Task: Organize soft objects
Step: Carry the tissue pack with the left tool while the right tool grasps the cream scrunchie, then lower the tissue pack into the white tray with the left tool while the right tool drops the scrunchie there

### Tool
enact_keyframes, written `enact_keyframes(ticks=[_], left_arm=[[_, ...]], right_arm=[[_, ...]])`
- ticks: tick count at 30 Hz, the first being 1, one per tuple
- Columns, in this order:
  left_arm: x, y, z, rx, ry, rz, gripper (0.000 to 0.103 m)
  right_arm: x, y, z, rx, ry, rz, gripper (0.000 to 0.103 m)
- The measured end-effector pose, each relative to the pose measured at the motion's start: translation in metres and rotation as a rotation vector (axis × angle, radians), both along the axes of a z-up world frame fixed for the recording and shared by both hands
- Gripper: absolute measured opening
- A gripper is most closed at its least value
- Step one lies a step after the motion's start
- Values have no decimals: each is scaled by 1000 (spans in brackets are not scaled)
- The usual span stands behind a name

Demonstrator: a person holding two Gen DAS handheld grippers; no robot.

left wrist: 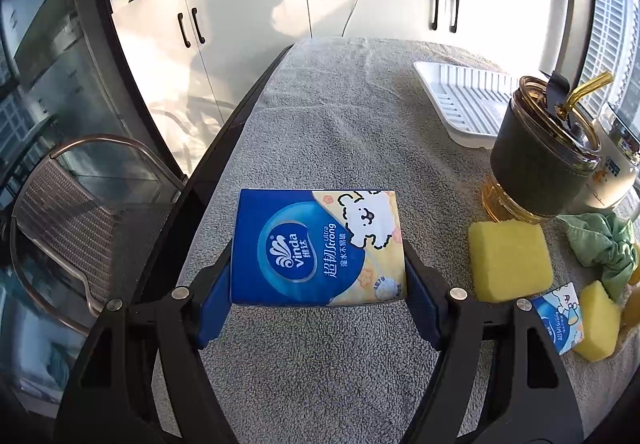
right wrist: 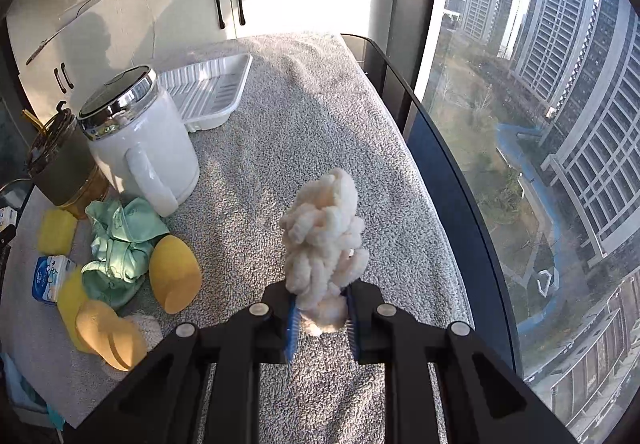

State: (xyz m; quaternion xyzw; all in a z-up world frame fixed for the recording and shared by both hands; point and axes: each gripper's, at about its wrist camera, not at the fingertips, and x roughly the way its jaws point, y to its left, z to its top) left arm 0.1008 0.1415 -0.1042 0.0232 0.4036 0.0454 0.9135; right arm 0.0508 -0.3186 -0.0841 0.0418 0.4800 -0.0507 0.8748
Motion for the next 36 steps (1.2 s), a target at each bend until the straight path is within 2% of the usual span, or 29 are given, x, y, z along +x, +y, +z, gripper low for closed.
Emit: enact_keyframes(ticks=[6,13,21,25,29,31,36], left_arm=[[45,2,-4,61,-2,7,73],[108,4,-9,55,8,-7,73],[166,-19,-8,98,-22,-69,73],[192,-32,-7,93,-11,-104,73],[212,-53,3,33,-18,-175,73],[224,-69,8,-7,-14,-249,73],[253,-106,2,-68,85,-424,73]], right_arm=[[37,-7,2,-1,-27,21,21],[92,-6,0,0,-22,63,21],[162,2,-5,36,-7,97,21],[188,11,-2,56,-15,126,21],[216,29,5,89,-29,180,22],[231,43,7,120,-28,233,23],[270,83,-9,196,63,358,24]])
